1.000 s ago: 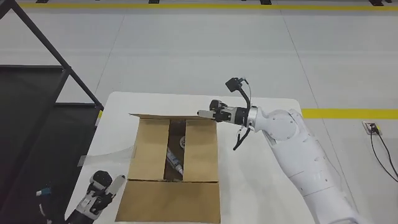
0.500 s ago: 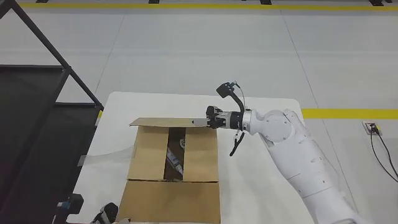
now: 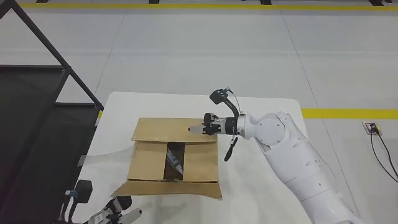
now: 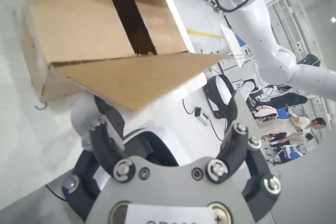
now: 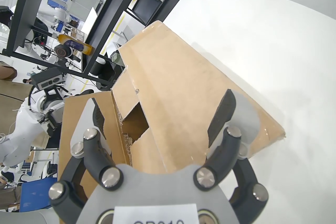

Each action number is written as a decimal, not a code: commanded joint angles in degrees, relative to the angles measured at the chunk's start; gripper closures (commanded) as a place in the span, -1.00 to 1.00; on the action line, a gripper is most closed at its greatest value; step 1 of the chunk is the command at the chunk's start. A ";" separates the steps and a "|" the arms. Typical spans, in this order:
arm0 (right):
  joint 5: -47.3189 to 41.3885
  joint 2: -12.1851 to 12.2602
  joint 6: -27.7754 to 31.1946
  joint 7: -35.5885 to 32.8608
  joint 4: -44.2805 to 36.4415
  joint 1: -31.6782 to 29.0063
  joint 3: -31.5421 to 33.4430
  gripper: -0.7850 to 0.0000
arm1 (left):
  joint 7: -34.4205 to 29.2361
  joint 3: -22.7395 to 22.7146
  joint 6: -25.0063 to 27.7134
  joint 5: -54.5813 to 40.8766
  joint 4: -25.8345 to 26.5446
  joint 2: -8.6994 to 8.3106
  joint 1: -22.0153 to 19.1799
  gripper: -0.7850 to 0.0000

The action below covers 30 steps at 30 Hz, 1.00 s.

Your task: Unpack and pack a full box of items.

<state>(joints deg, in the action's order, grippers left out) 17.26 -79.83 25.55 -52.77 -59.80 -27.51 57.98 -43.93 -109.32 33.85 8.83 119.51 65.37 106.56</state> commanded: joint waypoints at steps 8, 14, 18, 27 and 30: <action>-1.52 -0.41 -6.21 1.33 -1.10 0.22 -1.02 -1.00 | 10.07 4.95 -10.05 13.44 4.88 0.31 -5.07 -1.00; -3.73 -0.53 -8.74 1.09 -1.01 0.65 -0.82 -1.00 | 12.71 9.81 -16.43 18.74 3.98 0.45 -9.23 -1.00; -5.49 -0.54 -11.70 -1.68 -0.82 1.26 -0.83 -1.00 | 13.36 12.34 -19.82 20.58 2.02 0.49 -12.92 -1.00; -6.59 -0.84 -17.04 -5.81 -0.59 2.47 -2.46 -1.00 | 13.17 16.34 -24.17 23.42 -1.29 0.50 -18.90 -1.00; -6.99 -0.90 -17.84 -5.58 -1.31 2.23 -2.69 -1.00 | 13.02 17.46 -25.29 24.67 -2.51 0.49 -20.40 -1.00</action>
<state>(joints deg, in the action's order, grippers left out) 10.38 -80.73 7.95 -58.44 -60.91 -25.18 55.31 -30.84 -92.20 8.87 33.20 117.40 65.86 86.60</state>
